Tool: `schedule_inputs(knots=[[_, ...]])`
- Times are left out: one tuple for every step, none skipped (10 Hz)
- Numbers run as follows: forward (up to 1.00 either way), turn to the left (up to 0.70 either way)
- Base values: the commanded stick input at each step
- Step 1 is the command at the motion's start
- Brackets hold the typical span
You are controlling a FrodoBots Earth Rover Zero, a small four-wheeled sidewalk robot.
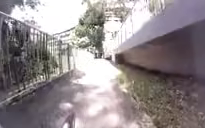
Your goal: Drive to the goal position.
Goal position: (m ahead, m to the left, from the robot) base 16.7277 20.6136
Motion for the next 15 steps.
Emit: schedule_inputs(knots=[[1.0, 0.0], [1.0, 0.27], [1.0, 0.27], [1.0, 0.27], [1.0, 0.27], [1.0, 0.27], [1.0, 0.19], [1.0, 0.05], [1.0, 0.0], [1.0, 0.0], [1.0, 0.0], [1.0, 0.0], [1.0, 0.0], [1.0, 0.0], [1.0, 0.0]])
